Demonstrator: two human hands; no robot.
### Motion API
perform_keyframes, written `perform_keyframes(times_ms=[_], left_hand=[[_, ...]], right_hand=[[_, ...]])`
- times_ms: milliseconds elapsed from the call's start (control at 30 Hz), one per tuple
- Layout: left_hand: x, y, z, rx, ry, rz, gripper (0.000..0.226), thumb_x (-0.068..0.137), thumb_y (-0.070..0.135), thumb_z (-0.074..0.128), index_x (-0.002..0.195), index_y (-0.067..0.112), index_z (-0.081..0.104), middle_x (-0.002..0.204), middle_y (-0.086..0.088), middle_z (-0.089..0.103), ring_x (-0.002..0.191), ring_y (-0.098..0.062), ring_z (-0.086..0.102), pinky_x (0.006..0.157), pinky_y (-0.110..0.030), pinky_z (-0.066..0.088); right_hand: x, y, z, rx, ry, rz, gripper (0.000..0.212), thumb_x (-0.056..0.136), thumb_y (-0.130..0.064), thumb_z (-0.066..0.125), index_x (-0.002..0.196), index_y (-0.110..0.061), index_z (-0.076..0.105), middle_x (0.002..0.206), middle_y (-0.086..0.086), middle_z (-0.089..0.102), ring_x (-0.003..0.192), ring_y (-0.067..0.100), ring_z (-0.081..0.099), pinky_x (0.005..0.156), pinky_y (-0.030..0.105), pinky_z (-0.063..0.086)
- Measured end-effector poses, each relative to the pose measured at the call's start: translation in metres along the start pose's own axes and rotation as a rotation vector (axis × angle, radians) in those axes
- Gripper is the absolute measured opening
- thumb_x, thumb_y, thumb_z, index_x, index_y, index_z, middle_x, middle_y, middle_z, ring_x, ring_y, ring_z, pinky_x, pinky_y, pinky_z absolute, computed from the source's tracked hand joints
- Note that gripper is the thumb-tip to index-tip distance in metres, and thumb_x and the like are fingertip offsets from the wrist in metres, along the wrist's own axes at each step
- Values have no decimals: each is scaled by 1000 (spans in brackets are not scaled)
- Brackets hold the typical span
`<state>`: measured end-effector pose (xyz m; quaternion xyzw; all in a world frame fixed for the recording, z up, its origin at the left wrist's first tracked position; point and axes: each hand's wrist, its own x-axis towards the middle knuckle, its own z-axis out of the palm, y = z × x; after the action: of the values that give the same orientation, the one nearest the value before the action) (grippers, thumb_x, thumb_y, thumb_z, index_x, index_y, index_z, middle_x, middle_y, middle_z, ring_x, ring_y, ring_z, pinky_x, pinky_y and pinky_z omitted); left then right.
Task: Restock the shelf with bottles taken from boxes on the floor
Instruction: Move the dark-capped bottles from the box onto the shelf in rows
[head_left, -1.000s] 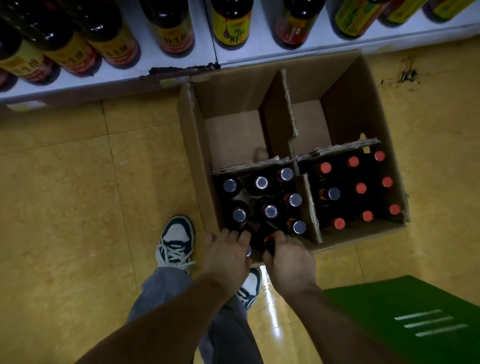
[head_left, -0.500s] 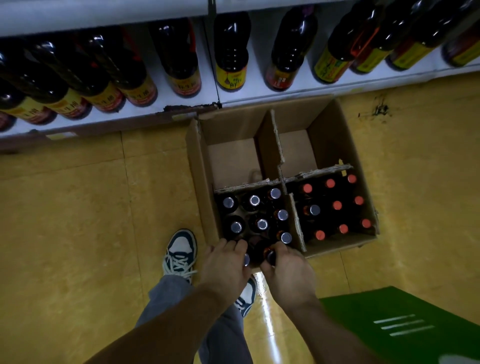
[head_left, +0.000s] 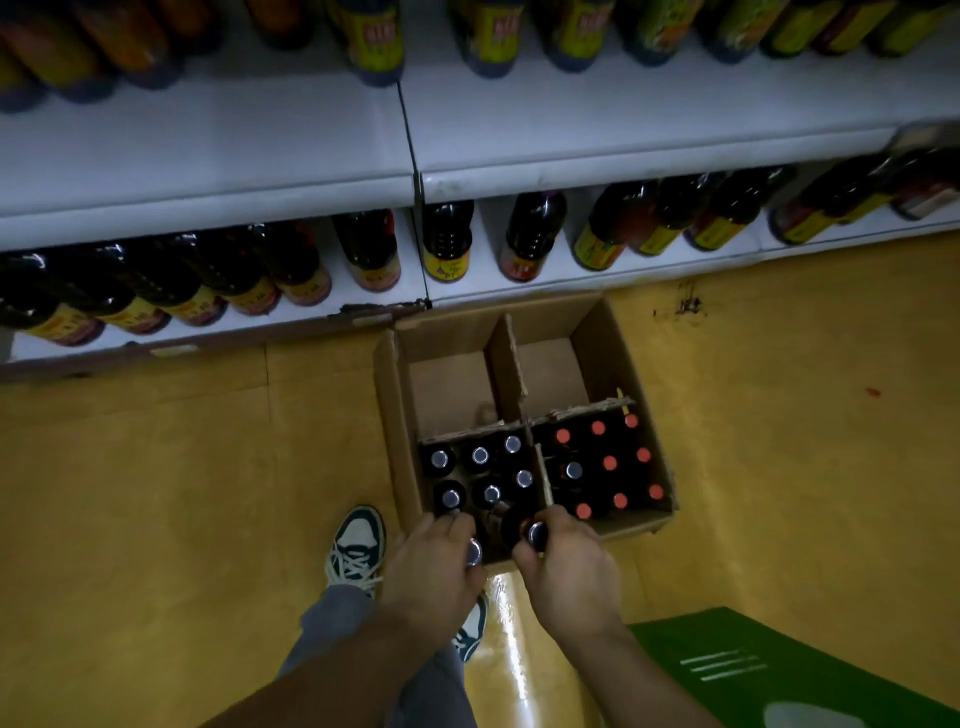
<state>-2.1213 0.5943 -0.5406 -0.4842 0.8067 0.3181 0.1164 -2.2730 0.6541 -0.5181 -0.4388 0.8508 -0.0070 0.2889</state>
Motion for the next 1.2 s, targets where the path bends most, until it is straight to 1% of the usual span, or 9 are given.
perform_keyframes(times_ms=[167,267,333,433,567,767,933,1067,1200], left_hand=[[-29,29,-56,-75,59,1,10,90,35,51,94,32,42,93,11,50,101,-15,51,74,-35,32],[-46,45,-91,-93,82,23,14,90,34,53,92,31,40,89,13,42,98,-15,50,72,-33,29],[-60,55,-116,-116,110,36,17,90,35,56,92,30,40,87,12,40,98,-16,51,73,-34,34],[-82,70,-153,-131,172,52,17,91,37,59,95,29,44,88,11,41,98,-15,52,77,-34,42],[-108,92,-201,-128,268,57,20,91,41,62,92,31,45,87,12,45,88,-11,50,69,-29,37],[-139,116,-270,-79,365,104,20,86,44,61,87,30,48,85,9,51,82,-12,51,63,-32,38],[-158,137,-320,-12,393,155,22,81,44,61,87,26,49,85,5,52,84,-18,53,66,-37,44],[-168,151,-346,-29,450,164,22,80,45,60,87,26,50,85,6,51,79,-20,55,69,-37,48],[-176,158,-367,-32,476,154,28,78,51,56,87,26,48,89,7,53,87,-20,58,74,-36,50]], right_hand=[[-24,-19,-57,41,46,4,25,95,-42,59,114,-25,58,108,-6,65,104,15,60,81,31,52],[-41,-31,-92,62,84,9,23,94,-40,59,110,-24,58,103,-5,65,100,16,62,74,30,48],[-56,-40,-117,112,114,26,18,92,-39,62,102,-25,57,95,-5,65,91,15,63,70,30,49],[-80,-54,-155,179,163,55,17,90,-40,64,97,-26,56,89,-7,64,84,13,63,73,31,53],[-108,-71,-205,223,218,47,23,89,-41,65,103,-23,60,94,-3,69,92,20,66,71,32,47],[-143,-99,-277,262,264,18,22,87,-40,65,91,-21,54,86,-1,65,81,23,63,64,34,45],[-166,-119,-324,233,320,-20,27,84,-41,65,99,-18,60,89,0,65,92,27,66,65,32,40],[-176,-131,-351,251,366,-64,31,82,-44,65,102,-21,61,99,1,70,98,28,67,67,32,45],[-183,-142,-377,240,412,-107,28,82,-46,62,97,-22,59,99,1,70,97,27,67,65,34,44]])
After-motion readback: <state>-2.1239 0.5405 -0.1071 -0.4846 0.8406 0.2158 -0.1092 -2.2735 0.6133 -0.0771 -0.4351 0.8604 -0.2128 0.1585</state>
